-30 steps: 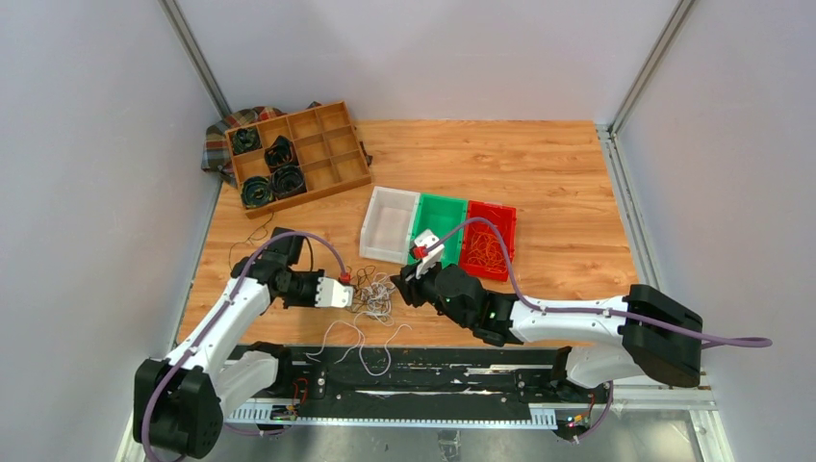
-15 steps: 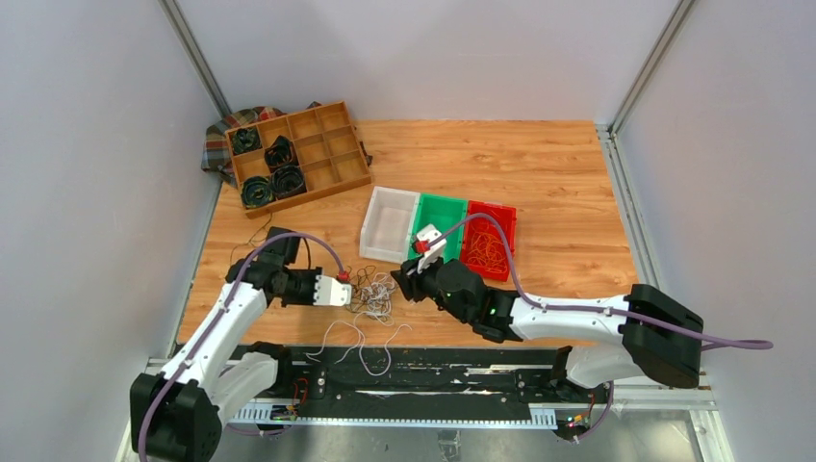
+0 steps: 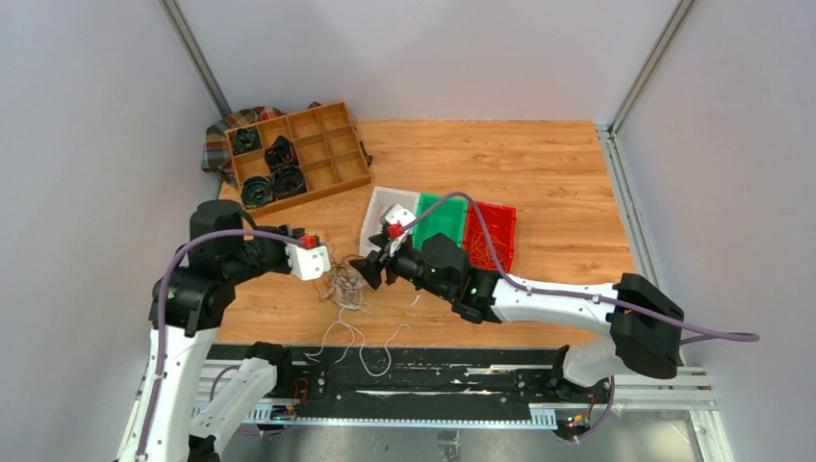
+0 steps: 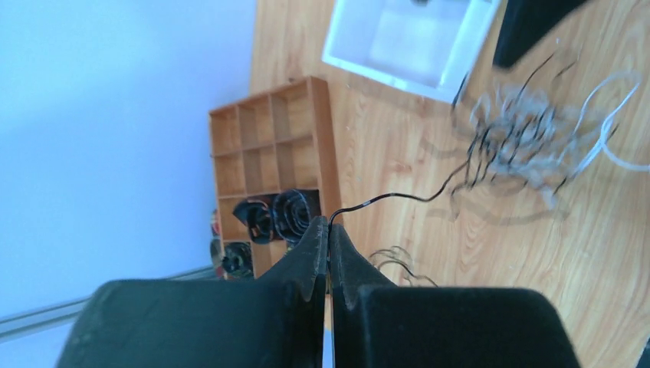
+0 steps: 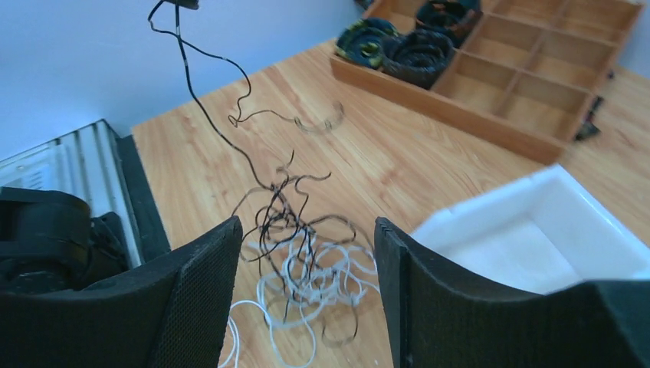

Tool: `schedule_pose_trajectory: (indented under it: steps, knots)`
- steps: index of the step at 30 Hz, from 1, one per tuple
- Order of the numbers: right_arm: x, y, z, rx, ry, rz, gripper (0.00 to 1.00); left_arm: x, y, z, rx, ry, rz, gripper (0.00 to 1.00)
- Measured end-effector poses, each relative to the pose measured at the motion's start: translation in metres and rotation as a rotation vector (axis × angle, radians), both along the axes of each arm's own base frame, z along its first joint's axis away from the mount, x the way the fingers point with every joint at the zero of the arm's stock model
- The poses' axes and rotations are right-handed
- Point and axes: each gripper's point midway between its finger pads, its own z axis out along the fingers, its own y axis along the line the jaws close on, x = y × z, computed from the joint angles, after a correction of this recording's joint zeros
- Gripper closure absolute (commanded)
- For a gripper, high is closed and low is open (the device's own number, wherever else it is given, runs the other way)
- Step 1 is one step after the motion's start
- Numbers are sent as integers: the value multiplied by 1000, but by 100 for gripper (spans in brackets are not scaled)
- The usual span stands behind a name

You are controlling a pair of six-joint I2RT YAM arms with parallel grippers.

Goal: Untangle the cables
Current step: Untie the cable.

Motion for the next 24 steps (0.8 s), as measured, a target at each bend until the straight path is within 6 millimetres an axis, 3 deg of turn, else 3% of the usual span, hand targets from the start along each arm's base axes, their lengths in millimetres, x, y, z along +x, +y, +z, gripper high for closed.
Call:
schedule_pose_trajectory:
  steps: [4,8,16,24]
  knots:
    - [-9,26,17,24,-28,112,34,-11,-8,34,-72,-46,-28,99]
    - [-19,48,27,53,-41,213,31,-17,-15,54,-121,-69,-49,99]
    - [-30,68,29,74,-48,318,31,-24,-20,68,-160,-78,-71,99]
    - [-20,67,39,108,-65,259,44,-31,-27,77,-204,-74,-100,100]
